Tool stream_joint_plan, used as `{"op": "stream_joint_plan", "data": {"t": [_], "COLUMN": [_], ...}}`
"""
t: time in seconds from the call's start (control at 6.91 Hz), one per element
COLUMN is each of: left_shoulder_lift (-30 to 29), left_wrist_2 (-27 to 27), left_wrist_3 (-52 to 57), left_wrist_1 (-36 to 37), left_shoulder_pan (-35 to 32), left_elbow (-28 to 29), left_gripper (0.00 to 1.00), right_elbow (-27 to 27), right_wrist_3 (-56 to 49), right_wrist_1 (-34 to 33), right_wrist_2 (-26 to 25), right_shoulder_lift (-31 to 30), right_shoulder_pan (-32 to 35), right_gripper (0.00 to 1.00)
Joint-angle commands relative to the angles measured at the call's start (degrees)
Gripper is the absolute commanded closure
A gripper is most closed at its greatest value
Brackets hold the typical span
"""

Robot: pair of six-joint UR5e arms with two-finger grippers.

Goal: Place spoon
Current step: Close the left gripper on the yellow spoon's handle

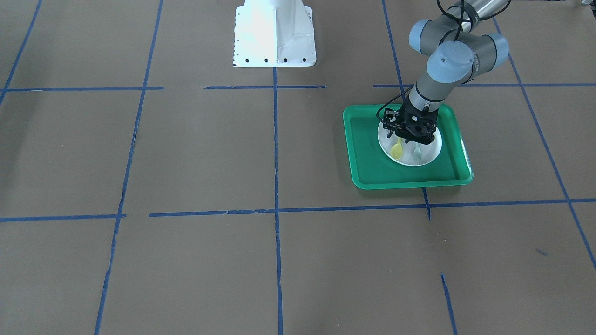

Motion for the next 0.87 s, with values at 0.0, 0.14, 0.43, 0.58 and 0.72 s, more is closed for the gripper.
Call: {"op": "stream_joint_plan", "data": {"t": [0.0, 0.14, 0.43, 0.58, 0.72], "left_shoulder_lift": [0.76, 0.76, 0.76, 0.76, 0.5], "left_wrist_2": [0.0, 0.0, -0.09, -0.35, -0.53], "left_wrist_3": [1.15, 1.23, 1.06, 1.06, 0.71], "left_wrist_1": [-0.06, -0.06, 0.02, 0.02, 0.02], "left_shoulder_pan": [-0.07, -0.07, -0.07, -0.33, -0.33], "left_elbow": [0.25, 0.33, -0.54, -0.72, -0.72], "left_gripper": [0.62, 0.61, 0.98, 1.0, 1.0], "right_elbow": [0.03, 0.03, 0.03, 0.03, 0.03], "right_wrist_3": [0.0, 0.0, 0.0, 0.0, 0.0], "right_wrist_1": [0.0, 0.0, 0.0, 0.0, 0.0], "right_wrist_2": [-0.09, 0.0, 0.0, -0.09, 0.0], "right_shoulder_lift": [0.02, 0.02, 0.02, -0.06, 0.02], "right_shoulder_pan": [0.0, 0.0, 0.0, 0.0, 0.0], "right_gripper": [0.0, 0.0, 0.0, 0.0, 0.0]}}
